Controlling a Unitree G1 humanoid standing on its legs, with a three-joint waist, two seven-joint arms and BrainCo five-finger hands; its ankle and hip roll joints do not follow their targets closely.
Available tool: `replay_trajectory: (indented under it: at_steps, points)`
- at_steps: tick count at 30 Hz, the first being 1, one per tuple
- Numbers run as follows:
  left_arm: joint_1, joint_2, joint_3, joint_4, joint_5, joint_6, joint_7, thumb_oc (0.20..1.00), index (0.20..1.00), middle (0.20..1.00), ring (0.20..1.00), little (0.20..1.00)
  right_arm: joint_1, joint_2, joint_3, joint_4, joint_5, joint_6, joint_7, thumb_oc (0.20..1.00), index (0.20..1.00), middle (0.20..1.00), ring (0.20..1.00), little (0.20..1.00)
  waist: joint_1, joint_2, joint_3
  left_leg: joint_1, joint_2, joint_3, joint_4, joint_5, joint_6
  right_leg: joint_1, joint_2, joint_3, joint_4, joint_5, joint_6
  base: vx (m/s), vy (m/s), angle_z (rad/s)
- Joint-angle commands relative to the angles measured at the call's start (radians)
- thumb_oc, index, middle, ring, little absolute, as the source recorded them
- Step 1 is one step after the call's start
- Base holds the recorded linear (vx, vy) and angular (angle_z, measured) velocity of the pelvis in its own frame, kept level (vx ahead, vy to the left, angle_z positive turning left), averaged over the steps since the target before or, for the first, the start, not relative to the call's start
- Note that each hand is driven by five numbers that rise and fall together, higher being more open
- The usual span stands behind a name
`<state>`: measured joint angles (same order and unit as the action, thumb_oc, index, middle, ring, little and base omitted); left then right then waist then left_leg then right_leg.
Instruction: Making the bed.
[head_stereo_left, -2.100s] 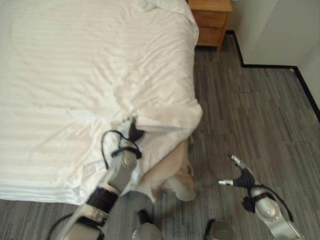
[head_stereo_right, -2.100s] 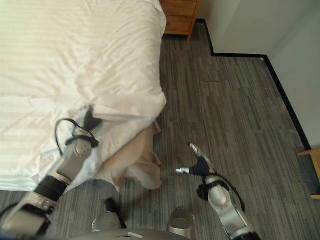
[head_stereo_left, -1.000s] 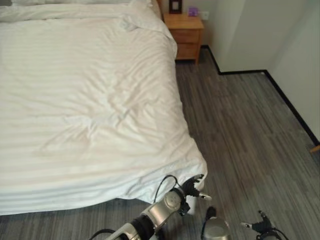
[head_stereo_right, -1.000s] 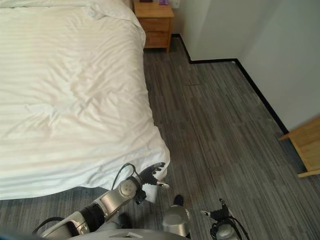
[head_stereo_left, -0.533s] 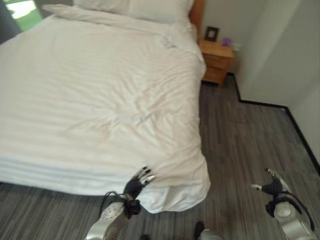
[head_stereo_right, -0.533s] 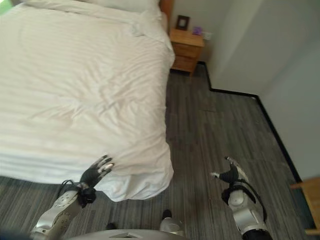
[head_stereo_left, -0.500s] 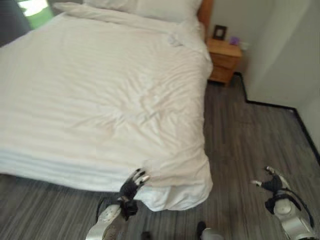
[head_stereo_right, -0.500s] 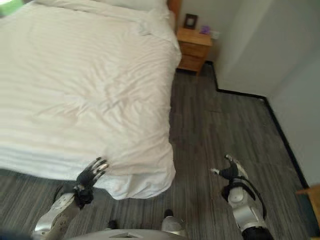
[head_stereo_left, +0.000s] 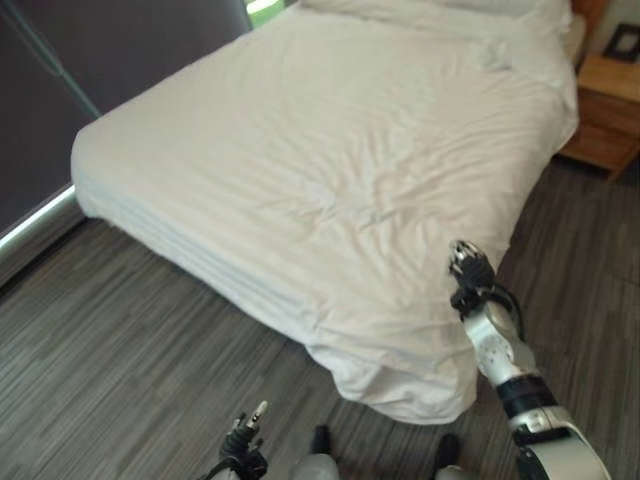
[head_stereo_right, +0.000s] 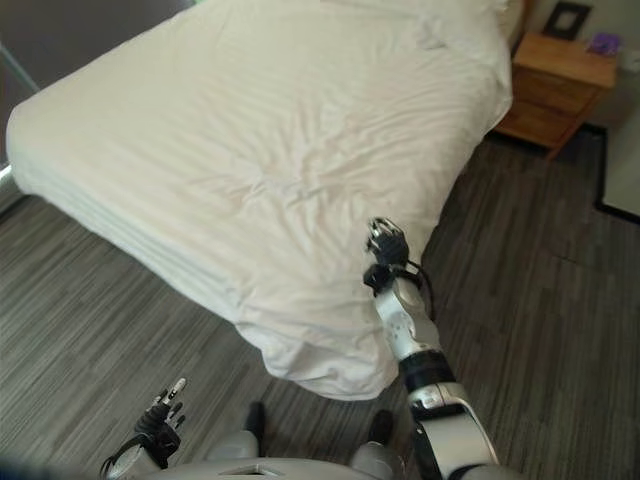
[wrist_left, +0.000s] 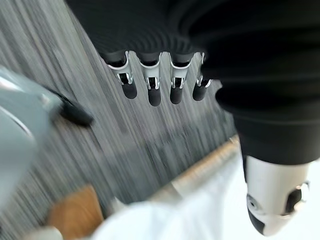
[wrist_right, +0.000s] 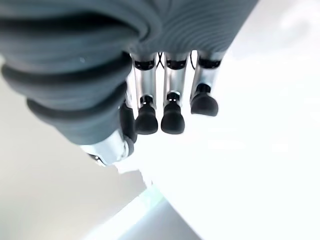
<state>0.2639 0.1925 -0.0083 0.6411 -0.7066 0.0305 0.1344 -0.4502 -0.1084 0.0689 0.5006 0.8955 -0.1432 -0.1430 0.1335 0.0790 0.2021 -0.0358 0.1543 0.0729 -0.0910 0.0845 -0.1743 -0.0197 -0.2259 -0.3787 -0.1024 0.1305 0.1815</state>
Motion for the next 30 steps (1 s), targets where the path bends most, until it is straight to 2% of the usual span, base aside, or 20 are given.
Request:
replay_trajectory:
  at_steps: [1, 3, 4, 5, 7, 8, 10, 15, 21, 26, 30]
  points:
    - [-0.075, 0.060, -0.032, 0.018, -0.058, -0.034, -0.018, 1.000, 1.000, 1.000, 1.000, 1.000, -0.099, -0.008, -0.065, 0.023, 0.152, -0.094, 0.018, 0.200, 0.200, 0.200, 0.200, 0.200, 0.025, 0.033, 0.072, 0.028, -0.035, 0.037, 0.004, -0.038, -0.002, -0.049, -0.064, -0.011, 0.015, -0.001, 0.026, -0.11, -0.050, 0.37]
    - [-0.098, 0.036, -0.055, 0.136, -0.062, -0.036, -0.033, 1.000, 1.000, 1.000, 1.000, 1.000, -0.121, 0.007, -0.129, 0.145, 0.261, -0.103, 0.014, 0.200, 0.200, 0.200, 0.200, 0.200, 0.033, 0.084, 0.092, -0.032, -0.029, 0.028, 0.004, -0.019, -0.018, -0.092, -0.073, -0.025, 0.015, -0.009, 0.028, -0.09, -0.021, 0.37]
    - [-0.102, 0.035, -0.056, 0.140, -0.063, -0.038, -0.035, 1.000, 1.000, 1.000, 1.000, 1.000, -0.125, 0.004, -0.131, 0.151, 0.265, -0.103, 0.018, 0.200, 0.200, 0.200, 0.200, 0.200, 0.034, 0.084, 0.089, -0.037, -0.028, 0.027, 0.004, -0.018, -0.019, -0.097, -0.073, -0.025, 0.015, -0.008, 0.027, -0.09, -0.010, 0.22]
    - [-0.105, 0.026, -0.068, 0.173, -0.068, -0.046, -0.045, 1.000, 1.000, 1.000, 1.000, 1.000, -0.119, -0.002, -0.167, 0.222, 0.308, -0.101, 0.026, 0.200, 0.200, 0.200, 0.200, 0.200, 0.040, 0.107, 0.102, -0.067, -0.026, 0.027, 0.004, -0.005, -0.027, -0.123, -0.079, -0.027, 0.015, -0.006, 0.031, -0.09, 0.011, -0.03]
    - [-0.116, 0.011, -0.084, 0.212, -0.064, -0.042, -0.060, 1.000, 1.000, 1.000, 1.000, 1.000, -0.137, -0.018, -0.170, 0.293, 0.309, -0.087, 0.019, 0.200, 0.200, 0.200, 0.200, 0.200, 0.039, 0.128, 0.104, -0.105, -0.021, 0.032, 0.004, 0.006, -0.034, -0.153, -0.085, -0.025, 0.015, -0.004, 0.033, -0.07, 0.022, -0.06]
    - [-0.126, -0.009, -0.096, 0.254, -0.061, -0.046, -0.067, 1.000, 1.000, 1.000, 1.000, 1.000, -0.113, -0.011, -0.172, 0.350, 0.302, -0.072, 0.024, 0.200, 0.200, 0.200, 0.200, 0.200, 0.033, 0.151, 0.116, -0.132, -0.017, 0.038, 0.004, 0.014, -0.039, -0.181, -0.089, -0.020, 0.015, -0.002, 0.034, -0.04, 0.020, -0.07]
    - [-0.135, -0.026, -0.105, 0.284, -0.062, -0.050, -0.075, 1.000, 1.000, 1.000, 1.000, 1.000, -0.077, 0.009, -0.197, 0.396, 0.320, -0.074, 0.026, 0.200, 0.200, 0.200, 0.200, 0.200, 0.017, 0.170, 0.128, -0.147, -0.018, 0.047, 0.004, 0.013, -0.037, -0.202, -0.092, -0.007, 0.015, -0.002, 0.034, -0.04, 0.044, -0.07]
    - [-0.137, -0.060, -0.105, 0.320, -0.070, -0.063, -0.097, 1.000, 1.000, 1.000, 1.000, 1.000, 0.020, 0.021, -0.341, 0.455, 0.377, -0.132, 0.005, 0.200, 0.200, 0.200, 0.200, 0.200, -0.051, 0.210, 0.151, -0.156, -0.027, 0.080, 0.004, 0.005, -0.031, -0.246, -0.106, 0.039, 0.015, 0.003, 0.036, -0.01, 0.114, -0.11]
    - [-0.150, -0.094, -0.114, 0.356, -0.069, -0.070, -0.123, 1.000, 1.000, 1.000, 1.000, 1.000, 0.118, -0.032, -0.401, 0.637, 0.322, -0.073, -0.009, 0.200, 0.200, 0.200, 0.200, 0.200, -0.140, 0.225, 0.159, -0.130, -0.057, 0.116, 0.004, -0.017, -0.014, -0.259, -0.132, 0.093, 0.015, 0.020, 0.039, -0.01, 0.129, -0.13]
    - [-0.159, -0.113, -0.116, 0.361, -0.062, -0.079, -0.126, 1.000, 1.000, 1.000, 1.000, 1.000, 0.170, -0.076, -0.424, 0.664, 0.259, -0.038, -0.020, 0.200, 0.200, 0.200, 0.200, 0.200, -0.198, 0.234, 0.139, -0.093, -0.091, 0.131, 0.004, -0.039, 0.005, -0.253, -0.163, 0.124, 0.015, 0.035, 0.045, 0.02, 0.133, -0.18]
    - [-0.164, -0.125, -0.106, 0.397, -0.056, -0.075, -0.129, 1.000, 1.000, 1.000, 1.000, 1.000, 0.211, -0.097, -0.440, 0.664, 0.246, -0.021, -0.011, 0.200, 0.200, 0.200, 0.200, 0.200, -0.234, 0.225, 0.108, -0.051, -0.117, 0.137, 0.004, -0.058, 0.021, -0.228, -0.182, 0.138, 0.015, 0.043, 0.051, 0.04, 0.106, -0.11]
